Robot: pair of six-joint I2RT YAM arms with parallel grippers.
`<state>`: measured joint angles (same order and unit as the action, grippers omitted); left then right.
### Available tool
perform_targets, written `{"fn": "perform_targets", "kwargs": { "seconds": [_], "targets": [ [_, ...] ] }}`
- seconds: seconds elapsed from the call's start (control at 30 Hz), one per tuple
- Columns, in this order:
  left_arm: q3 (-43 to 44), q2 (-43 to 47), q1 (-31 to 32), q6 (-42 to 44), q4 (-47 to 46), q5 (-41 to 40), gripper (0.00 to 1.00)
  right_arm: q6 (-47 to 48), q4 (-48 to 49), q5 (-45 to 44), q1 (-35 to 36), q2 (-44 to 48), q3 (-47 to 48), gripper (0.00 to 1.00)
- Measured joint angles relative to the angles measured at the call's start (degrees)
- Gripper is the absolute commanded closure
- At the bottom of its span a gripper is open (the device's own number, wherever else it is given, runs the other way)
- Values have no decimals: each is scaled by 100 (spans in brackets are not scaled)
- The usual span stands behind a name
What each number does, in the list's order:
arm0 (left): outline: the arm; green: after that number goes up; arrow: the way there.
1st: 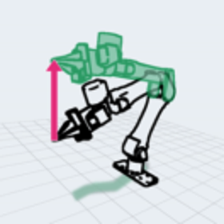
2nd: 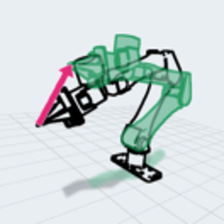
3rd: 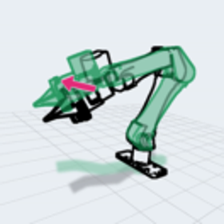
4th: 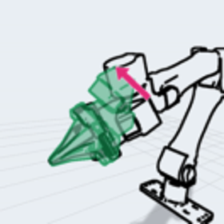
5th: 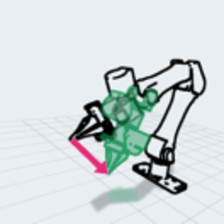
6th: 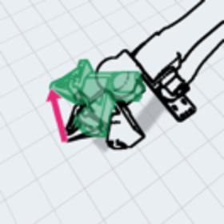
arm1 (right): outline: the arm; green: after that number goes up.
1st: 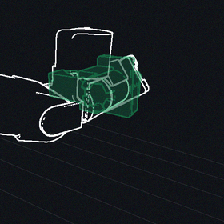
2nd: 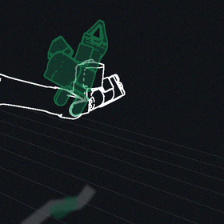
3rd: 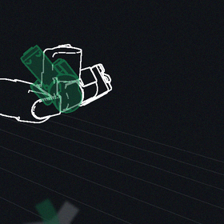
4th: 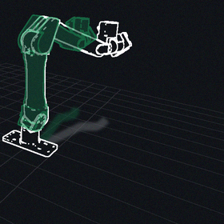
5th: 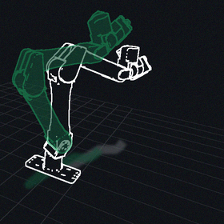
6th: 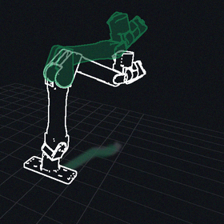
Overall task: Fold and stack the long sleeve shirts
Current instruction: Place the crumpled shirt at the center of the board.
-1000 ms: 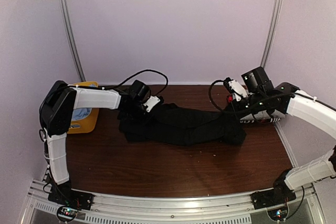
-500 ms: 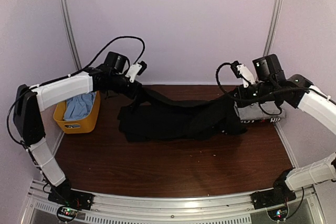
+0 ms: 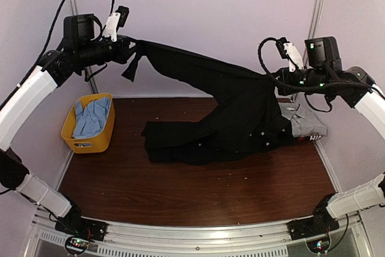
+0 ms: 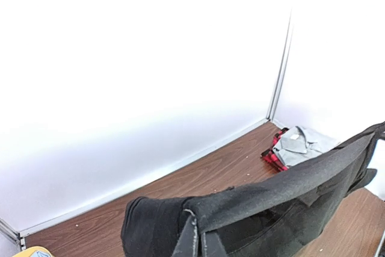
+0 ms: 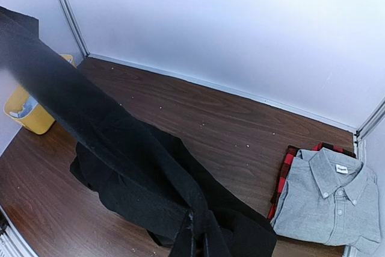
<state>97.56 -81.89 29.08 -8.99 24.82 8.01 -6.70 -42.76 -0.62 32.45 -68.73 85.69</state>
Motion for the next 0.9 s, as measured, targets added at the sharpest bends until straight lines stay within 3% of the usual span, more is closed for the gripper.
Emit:
{"fn": "perform_targets", "kwargs": {
  "seconds": [0.27, 0.57, 0.9],
  "targets": [
    [267, 216, 17, -103, 376, 37, 100, 37, -162, 367, 22, -26, 175, 100],
    [669, 358, -9, -168, 415, 426, 100, 52, -398, 562, 17, -411, 1060, 100],
    [603, 28, -55, -188, 433, 299, 100, -118, -382, 927, -13, -374, 538, 100]
  ]
}}
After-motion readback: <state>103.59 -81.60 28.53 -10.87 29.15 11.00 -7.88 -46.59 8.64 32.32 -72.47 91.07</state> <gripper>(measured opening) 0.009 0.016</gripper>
